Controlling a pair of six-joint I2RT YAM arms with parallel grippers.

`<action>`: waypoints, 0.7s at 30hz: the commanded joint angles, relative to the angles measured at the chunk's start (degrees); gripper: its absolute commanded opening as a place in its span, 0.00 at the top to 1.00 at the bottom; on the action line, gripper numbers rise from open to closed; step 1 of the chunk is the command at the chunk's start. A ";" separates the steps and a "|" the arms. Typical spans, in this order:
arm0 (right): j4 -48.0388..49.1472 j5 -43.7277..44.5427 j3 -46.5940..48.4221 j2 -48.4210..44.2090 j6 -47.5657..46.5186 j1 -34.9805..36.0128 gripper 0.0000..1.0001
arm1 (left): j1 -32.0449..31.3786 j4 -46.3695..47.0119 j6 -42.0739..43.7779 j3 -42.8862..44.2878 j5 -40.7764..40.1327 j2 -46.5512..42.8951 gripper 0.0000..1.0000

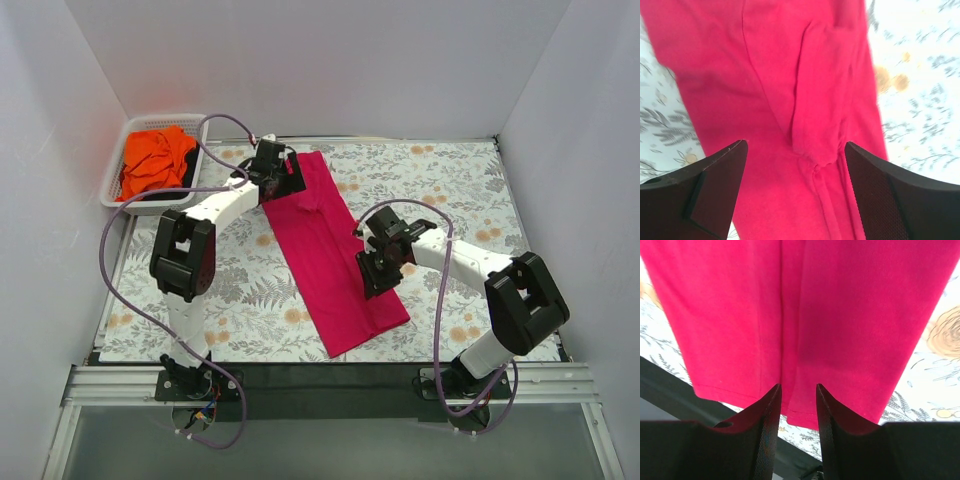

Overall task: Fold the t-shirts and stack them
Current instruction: Fold the tshirt

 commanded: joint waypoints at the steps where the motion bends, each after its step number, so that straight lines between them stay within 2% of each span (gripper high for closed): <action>1: -0.30 -0.78 -1.88 -0.88 -0.96 0.25 0.65 | 0.20 -0.97 -1.10 -1.56 -0.42 3.06 0.28; 13: 4.01 -8.86 -4.26 3.86 1.67 2.62 0.66 | 0.99 -2.28 0.92 6.87 -2.18 14.49 0.27; 17: 7.17 -11.85 -2.33 8.51 3.78 5.51 0.65 | 2.66 -3.95 1.80 11.96 -2.18 18.89 0.22; 21: 7.70 -12.03 3.72 12.82 4.14 8.86 0.65 | 3.81 -4.31 3.82 18.29 -1.48 23.46 0.20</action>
